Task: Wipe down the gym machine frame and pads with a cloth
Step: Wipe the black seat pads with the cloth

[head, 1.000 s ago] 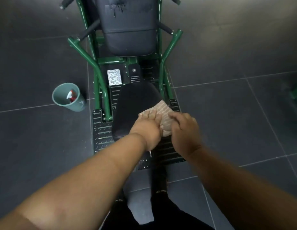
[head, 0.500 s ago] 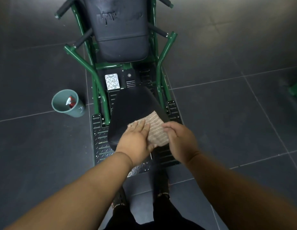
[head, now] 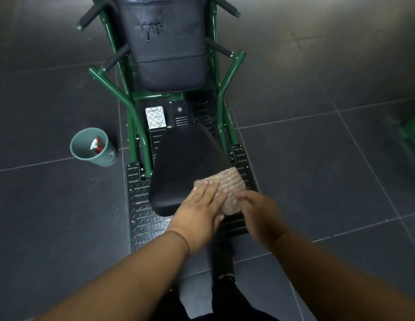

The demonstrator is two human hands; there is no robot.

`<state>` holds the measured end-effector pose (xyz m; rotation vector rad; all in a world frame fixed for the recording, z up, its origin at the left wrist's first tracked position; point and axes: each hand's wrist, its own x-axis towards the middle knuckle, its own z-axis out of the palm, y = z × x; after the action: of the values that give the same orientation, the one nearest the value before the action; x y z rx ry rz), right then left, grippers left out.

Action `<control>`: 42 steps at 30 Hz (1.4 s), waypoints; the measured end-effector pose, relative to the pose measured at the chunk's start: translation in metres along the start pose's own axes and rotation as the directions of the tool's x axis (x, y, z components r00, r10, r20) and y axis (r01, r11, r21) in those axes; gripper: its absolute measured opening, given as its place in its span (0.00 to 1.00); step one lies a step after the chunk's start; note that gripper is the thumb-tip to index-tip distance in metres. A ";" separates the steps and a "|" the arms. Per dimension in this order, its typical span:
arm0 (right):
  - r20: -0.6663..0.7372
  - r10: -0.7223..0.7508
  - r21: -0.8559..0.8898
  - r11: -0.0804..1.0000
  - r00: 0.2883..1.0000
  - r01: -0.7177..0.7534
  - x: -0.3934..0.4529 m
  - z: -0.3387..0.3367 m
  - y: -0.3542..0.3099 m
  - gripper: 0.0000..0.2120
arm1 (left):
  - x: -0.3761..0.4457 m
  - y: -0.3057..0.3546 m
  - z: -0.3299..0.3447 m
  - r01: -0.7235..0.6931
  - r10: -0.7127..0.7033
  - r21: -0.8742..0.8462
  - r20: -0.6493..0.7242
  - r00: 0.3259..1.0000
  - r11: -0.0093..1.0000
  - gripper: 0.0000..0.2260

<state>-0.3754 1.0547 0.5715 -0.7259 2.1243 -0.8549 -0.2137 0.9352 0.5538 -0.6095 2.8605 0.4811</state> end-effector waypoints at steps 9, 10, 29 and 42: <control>0.287 -0.394 -0.294 0.831 0.873 0.472 0.002 0.058 -0.046 0.33 | -0.056 -0.069 -0.009 0.219 -0.221 -0.028 -0.084 0.972 0.975 0.27; 0.276 -0.414 -0.290 0.825 0.867 0.486 0.004 0.065 -0.049 0.32 | -0.062 -0.077 -0.009 0.237 -0.240 -0.042 -0.093 0.966 0.971 0.27; 0.083 -0.325 -0.590 0.746 0.942 0.309 0.094 0.044 -0.047 0.17 | 0.013 -0.118 -0.023 0.614 -0.604 -0.614 0.264 0.752 0.496 0.27; 0.058 -0.328 -0.506 0.804 0.943 0.312 0.098 0.043 -0.037 0.24 | -0.007 -0.078 0.007 -0.005 -0.730 -0.812 0.523 0.440 -0.584 0.14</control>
<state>-0.3902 0.9484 0.5367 -1.3880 2.3173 -0.4562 -0.1737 0.8732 0.5273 -2.4587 0.6716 2.6903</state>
